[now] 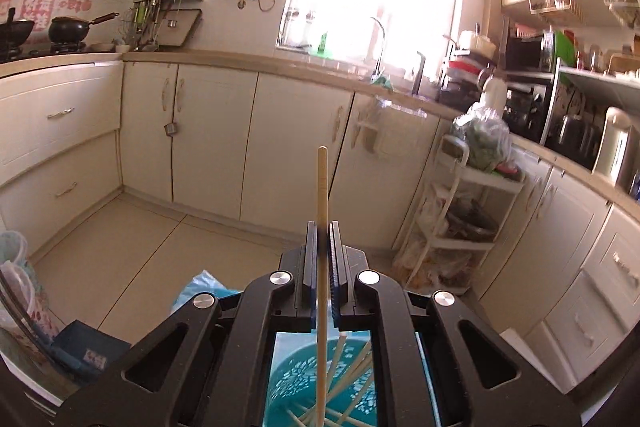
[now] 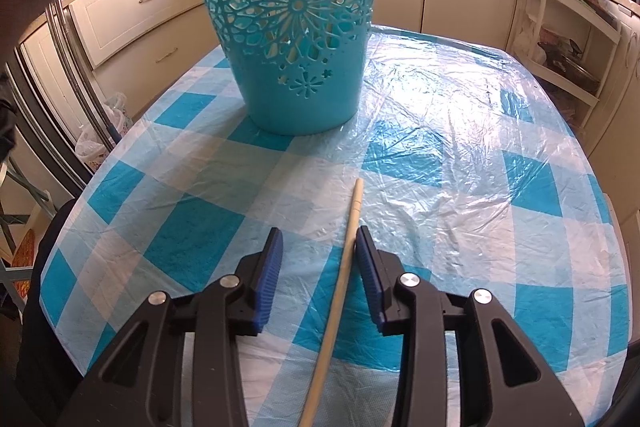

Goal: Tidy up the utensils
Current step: 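Lift the chopstick over the teal basket and release it inside, then withdraw the left gripper while the right gripper moves to the last chopstick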

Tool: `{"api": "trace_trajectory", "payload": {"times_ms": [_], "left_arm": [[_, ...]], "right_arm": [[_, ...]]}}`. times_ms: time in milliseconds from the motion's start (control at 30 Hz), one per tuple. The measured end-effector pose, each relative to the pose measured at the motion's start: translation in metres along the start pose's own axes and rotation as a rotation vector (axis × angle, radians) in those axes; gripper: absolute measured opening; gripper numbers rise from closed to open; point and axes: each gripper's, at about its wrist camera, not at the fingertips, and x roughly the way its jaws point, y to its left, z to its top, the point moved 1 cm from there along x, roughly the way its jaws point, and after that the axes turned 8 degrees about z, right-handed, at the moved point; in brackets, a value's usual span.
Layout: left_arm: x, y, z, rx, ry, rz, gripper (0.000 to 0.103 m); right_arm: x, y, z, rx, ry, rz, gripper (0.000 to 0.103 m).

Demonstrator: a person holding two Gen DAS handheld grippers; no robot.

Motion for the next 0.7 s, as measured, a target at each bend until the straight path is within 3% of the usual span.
{"api": "trace_trajectory", "payload": {"times_ms": [267,333,400,500,567,700], "left_arm": [[0.016,0.002,-0.057,0.112,0.122,0.026,0.006],[0.008,0.007,-0.065,0.135,0.134,0.031,0.012],[-0.004,0.016,-0.068,0.136,0.129,0.049,0.039],[-0.032,0.042,-0.071,0.088,0.087,0.094,0.064],[-0.047,0.064,-0.078,0.041,0.087,0.127,0.073],[-0.059,0.096,-0.114,0.013,0.157,0.168,0.078]], "right_arm": [[0.000,-0.001,0.000,0.002,-0.001,0.004,0.038],[0.000,0.000,0.000,0.002,-0.001,0.004,0.038],[0.000,-0.001,0.000,0.005,-0.002,0.007,0.038],[-0.002,-0.003,-0.001,0.019,-0.006,0.023,0.038],[-0.003,-0.004,-0.002,0.024,-0.006,0.027,0.038],[-0.007,-0.004,-0.004,0.027,-0.001,0.021,0.038]]}}
